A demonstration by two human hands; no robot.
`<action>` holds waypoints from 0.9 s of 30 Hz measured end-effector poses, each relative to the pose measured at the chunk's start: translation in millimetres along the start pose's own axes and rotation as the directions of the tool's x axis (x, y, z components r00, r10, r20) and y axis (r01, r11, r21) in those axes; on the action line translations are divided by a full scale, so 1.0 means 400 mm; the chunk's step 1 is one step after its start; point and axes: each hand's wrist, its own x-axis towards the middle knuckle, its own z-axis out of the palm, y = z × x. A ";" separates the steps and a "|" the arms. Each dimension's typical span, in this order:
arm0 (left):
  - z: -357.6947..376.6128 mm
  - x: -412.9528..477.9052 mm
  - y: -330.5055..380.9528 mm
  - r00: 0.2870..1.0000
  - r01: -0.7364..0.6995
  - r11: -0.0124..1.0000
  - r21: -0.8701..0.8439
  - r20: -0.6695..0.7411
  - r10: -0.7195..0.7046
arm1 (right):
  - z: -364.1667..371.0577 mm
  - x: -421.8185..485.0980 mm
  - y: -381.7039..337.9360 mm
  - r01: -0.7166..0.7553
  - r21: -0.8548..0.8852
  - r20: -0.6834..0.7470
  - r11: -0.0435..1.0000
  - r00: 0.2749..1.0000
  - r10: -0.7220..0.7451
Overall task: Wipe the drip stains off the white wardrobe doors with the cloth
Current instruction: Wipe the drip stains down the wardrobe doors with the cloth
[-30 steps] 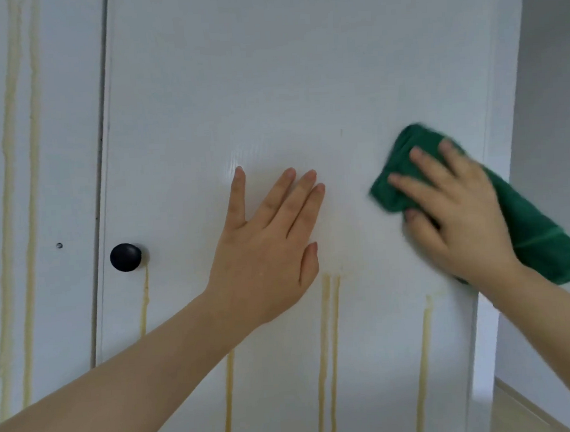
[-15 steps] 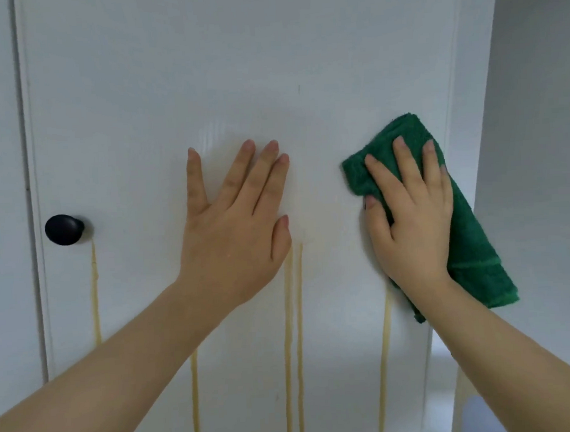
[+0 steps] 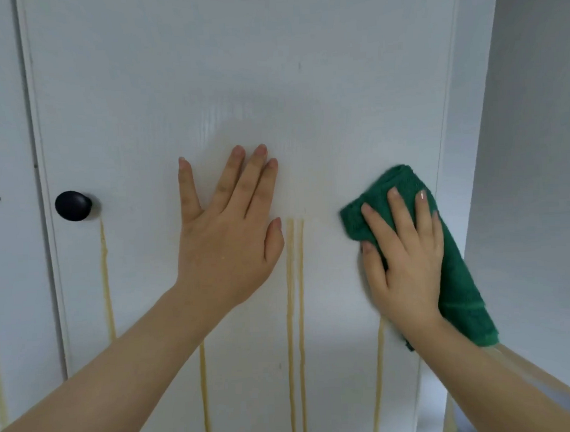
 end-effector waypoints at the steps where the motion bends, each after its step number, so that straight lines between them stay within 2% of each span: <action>1: 0.000 -0.001 0.001 1.000 0.005 1.000 0.002 0.000 -0.005 | -0.003 -0.005 0.004 0.013 0.005 0.006 1.000 1.000 -0.013; 5: 0.004 -0.001 0.005 1.000 0.017 1.000 -0.007 0.009 -0.016 | -0.003 0.111 0.027 -0.037 -0.013 -0.039 0.999 0.999 0.037; 8: 0.006 -0.003 0.004 1.000 0.014 1.000 -0.008 0.004 -0.014 | 0.003 0.079 0.008 -0.098 -0.013 -0.048 0.995 0.994 0.097; 11: 0.003 -0.006 0.000 1.000 0.010 1.000 -0.013 0.007 -0.009 | 0.006 -0.062 -0.021 -0.022 -0.015 0.011 1.000 1.000 0.022; 14: 0.000 -0.007 -0.001 1.000 0.010 1.000 -0.007 0.009 -0.010 | -0.005 -0.031 -0.001 0.039 -0.014 0.036 0.999 0.999 -0.039; 17: 0.002 -0.006 0.002 1.000 0.021 1.000 -0.010 0.024 -0.021 | -0.002 0.105 0.010 -0.059 -0.025 -0.022 0.998 0.998 0.059; 19: 0.003 -0.007 0.003 1.000 0.018 1.000 -0.012 0.024 -0.018 | 0.004 0.115 -0.005 -0.137 -0.022 -0.053 0.990 0.989 0.136; 23: 0.003 -0.010 -0.004 1.000 0.009 1.000 -0.017 0.015 -0.008 | 0.011 -0.031 -0.031 -0.014 -0.038 -0.010 0.999 1.000 0.014; 25: 0.003 -0.009 -0.004 1.000 0.005 1.000 -0.013 0.008 -0.005 | 0.004 -0.011 -0.018 0.034 -0.024 0.008 0.999 0.999 -0.034; 27: 0.006 -0.010 -0.001 1.000 0.008 1.000 -0.019 0.010 -0.008 | 0.003 0.076 -0.005 0.016 -0.044 -0.011 0.999 1.000 -0.017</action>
